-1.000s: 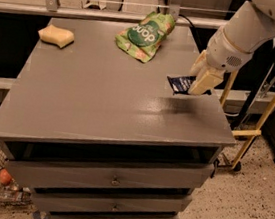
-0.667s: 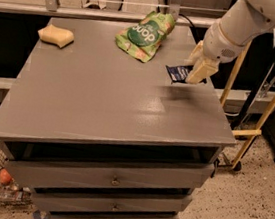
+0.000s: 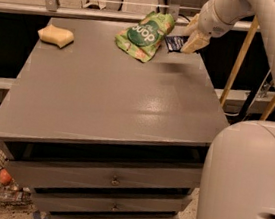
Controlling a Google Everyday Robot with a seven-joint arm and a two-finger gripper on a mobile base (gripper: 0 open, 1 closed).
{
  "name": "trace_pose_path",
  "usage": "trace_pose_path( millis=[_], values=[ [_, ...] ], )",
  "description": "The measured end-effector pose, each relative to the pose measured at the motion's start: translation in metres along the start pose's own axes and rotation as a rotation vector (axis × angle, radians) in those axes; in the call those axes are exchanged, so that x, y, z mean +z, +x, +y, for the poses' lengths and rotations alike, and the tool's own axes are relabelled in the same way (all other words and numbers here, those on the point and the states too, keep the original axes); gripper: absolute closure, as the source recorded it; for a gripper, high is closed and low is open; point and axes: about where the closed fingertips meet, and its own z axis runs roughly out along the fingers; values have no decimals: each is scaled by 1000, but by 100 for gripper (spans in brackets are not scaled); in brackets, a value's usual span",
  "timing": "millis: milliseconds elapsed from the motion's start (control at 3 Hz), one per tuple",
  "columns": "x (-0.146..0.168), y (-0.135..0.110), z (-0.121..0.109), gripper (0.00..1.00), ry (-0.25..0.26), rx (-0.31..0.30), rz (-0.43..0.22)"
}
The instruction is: Move rxbar blueberry near green rice chip bag
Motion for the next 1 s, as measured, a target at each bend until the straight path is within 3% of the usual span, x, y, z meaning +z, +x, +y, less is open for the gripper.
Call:
trace_pose_path(
  millis=[333,1000],
  values=[
    [0,0,0,100,0,0,0],
    [35,-20,2,100,25,-6,-41]
  ],
)
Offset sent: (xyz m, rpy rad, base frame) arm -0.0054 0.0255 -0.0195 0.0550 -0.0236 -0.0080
